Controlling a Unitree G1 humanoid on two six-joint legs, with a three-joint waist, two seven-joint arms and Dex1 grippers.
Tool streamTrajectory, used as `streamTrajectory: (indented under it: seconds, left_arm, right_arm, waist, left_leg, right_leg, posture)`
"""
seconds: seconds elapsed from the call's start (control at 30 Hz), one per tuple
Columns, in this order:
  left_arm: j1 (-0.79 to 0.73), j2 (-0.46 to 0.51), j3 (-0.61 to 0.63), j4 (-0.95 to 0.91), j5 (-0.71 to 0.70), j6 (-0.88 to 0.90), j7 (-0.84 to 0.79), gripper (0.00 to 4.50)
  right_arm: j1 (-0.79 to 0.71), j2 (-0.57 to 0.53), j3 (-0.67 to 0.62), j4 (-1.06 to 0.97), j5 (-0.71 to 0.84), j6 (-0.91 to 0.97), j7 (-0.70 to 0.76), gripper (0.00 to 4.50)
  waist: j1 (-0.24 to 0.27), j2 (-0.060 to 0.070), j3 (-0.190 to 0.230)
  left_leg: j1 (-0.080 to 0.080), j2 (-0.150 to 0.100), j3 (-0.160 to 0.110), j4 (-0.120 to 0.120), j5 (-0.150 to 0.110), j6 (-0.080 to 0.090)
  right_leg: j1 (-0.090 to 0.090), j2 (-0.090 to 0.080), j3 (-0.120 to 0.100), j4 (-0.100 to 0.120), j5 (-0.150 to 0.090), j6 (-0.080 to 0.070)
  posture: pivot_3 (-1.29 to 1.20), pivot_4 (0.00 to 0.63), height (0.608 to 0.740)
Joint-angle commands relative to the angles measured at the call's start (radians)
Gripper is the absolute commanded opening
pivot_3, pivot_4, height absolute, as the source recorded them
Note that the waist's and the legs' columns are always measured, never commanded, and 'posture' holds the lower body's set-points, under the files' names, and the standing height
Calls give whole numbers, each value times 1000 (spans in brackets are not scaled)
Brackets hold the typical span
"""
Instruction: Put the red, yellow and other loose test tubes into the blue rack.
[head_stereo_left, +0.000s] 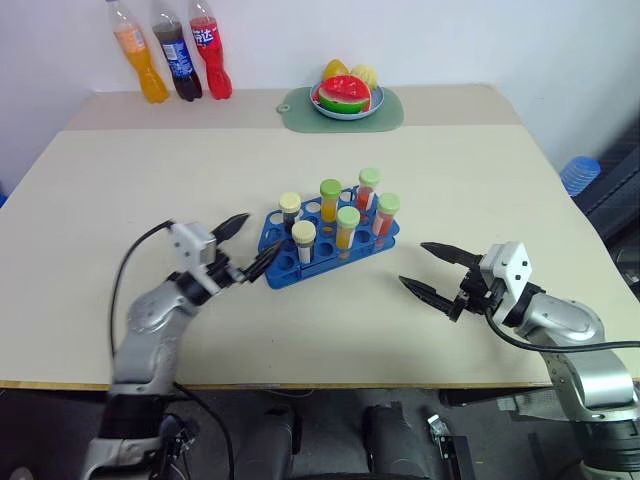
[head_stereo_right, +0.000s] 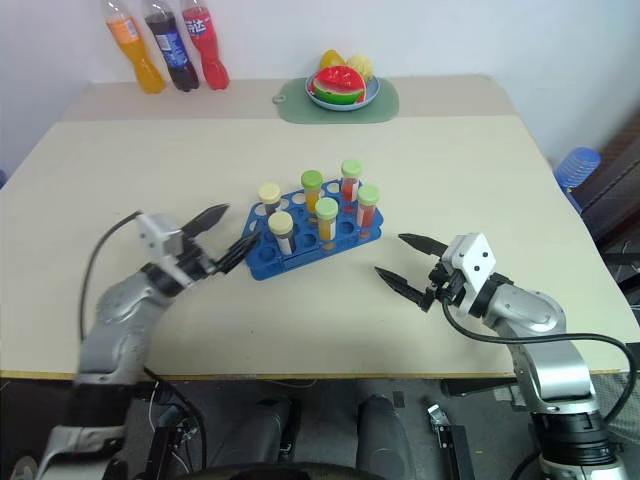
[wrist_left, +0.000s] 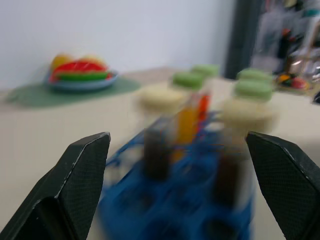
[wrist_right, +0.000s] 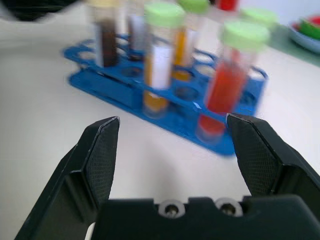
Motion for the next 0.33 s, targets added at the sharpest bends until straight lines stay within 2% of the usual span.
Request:
streamTrajectory:
  seconds: [0.03,0.2,0.33]
  left_arm:
    - [134,39,58,-91,-47,-4,-58,4466]
    - [405,19,62,-238,-36,-77,-88,4466]
    - [476,54,109,-250,-59,-74,-120,4466]
  right_arm:
    - [36,16,-28,15,-11,-40,-25,3771]
    - [89,14,-47,37,-17,-75,-28,3771]
    - [106,8,-62,46,-12,-86,-26,3771]
  waist:
    - [-3,0,0]
    - [-4,0,0]
    - [-2,1,0]
  left_leg:
    - [0,0,0,0,0,0]
    - [0,1,1,0,-1,2]
    - [0,1,0,0,-1,2]
  right_leg:
    - [0,0,0,0,0,0]
    - [2,-3,1,-4,0,0]
    - [3,-2,0,-4,-2,-4]
  posture:
    - [0,150,740]
    - [0,150,740]
    - [0,150,740]
